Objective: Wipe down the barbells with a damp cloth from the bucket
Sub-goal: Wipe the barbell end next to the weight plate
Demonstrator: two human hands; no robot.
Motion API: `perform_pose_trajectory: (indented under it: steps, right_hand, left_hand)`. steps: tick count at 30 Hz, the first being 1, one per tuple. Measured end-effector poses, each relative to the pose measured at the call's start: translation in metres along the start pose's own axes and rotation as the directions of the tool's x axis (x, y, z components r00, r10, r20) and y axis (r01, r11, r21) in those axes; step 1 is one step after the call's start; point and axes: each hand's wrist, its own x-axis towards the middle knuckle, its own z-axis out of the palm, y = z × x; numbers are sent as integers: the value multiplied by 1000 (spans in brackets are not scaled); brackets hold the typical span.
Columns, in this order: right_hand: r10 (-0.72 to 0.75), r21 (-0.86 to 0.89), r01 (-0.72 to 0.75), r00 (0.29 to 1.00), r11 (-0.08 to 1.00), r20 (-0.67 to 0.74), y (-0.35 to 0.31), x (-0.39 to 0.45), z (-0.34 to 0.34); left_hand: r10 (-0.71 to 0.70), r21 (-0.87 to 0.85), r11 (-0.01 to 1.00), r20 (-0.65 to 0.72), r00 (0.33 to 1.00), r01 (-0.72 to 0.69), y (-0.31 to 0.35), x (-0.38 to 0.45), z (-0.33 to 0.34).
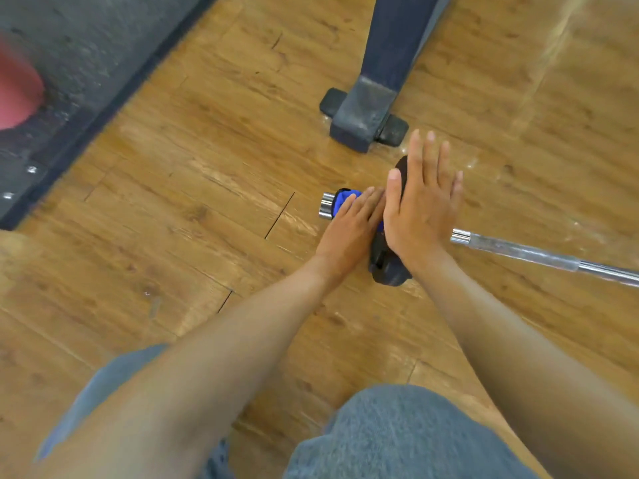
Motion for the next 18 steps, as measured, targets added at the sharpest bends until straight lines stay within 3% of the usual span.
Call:
perform_pose_trajectory:
  steps: [7, 11, 15, 18]
  right_hand:
    - [71, 85, -83, 989, 993, 131, 2, 86, 4]
    - [84, 103, -105, 979, 989, 185, 2, 102, 4]
    - [87, 137, -116, 975, 984, 204, -2, 110, 5]
    - [75, 162, -113, 971, 980, 228, -1, 127, 8]
  left_hand:
    - [-7, 114, 993, 140, 990, -9, -25, 42, -22]
    - [-72, 305, 952, 188, 980, 11, -19, 55, -24]
    - [5, 328, 938, 318, 948, -115, -15, 60, -32]
    - [74, 344, 922, 298, 952, -180, -20, 68, -28]
